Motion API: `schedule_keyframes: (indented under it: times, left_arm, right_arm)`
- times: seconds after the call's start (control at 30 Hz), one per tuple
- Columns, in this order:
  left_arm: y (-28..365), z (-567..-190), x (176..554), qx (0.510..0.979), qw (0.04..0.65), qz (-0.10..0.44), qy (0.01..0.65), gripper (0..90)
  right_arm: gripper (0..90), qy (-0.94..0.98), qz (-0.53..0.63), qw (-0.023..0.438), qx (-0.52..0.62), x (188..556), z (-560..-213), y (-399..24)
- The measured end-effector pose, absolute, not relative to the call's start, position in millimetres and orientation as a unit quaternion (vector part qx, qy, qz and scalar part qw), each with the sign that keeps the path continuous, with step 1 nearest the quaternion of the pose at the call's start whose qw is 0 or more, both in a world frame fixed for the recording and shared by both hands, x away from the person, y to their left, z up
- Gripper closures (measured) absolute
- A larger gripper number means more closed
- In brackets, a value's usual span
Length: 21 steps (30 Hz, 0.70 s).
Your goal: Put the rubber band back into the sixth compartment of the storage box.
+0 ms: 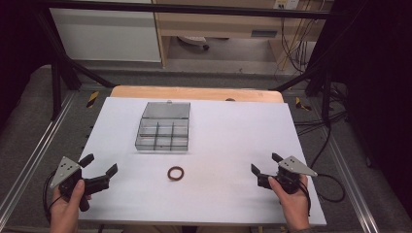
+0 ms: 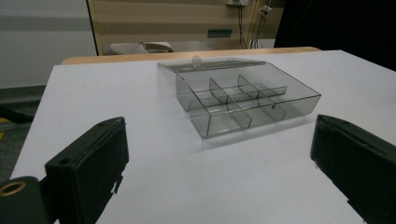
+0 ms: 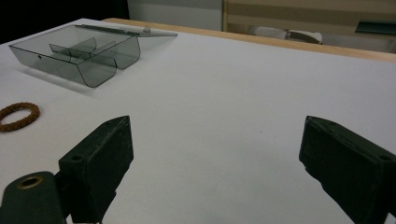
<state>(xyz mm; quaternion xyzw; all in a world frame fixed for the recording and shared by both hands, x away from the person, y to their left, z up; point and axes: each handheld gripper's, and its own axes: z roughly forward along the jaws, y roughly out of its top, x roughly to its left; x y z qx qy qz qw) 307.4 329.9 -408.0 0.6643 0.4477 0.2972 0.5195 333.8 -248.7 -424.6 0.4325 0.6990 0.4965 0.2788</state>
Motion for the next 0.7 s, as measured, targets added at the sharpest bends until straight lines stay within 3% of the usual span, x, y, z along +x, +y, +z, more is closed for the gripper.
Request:
schedule_keyframes:
  times: [0.7]
  left_arm:
    - [334, -408, 306, 0.665, 0.511, 0.304, 0.452, 4.5]
  right_arm:
    - [6.6, 0.717, 0.504, 0.278, 0.393, 326, -406, -219]
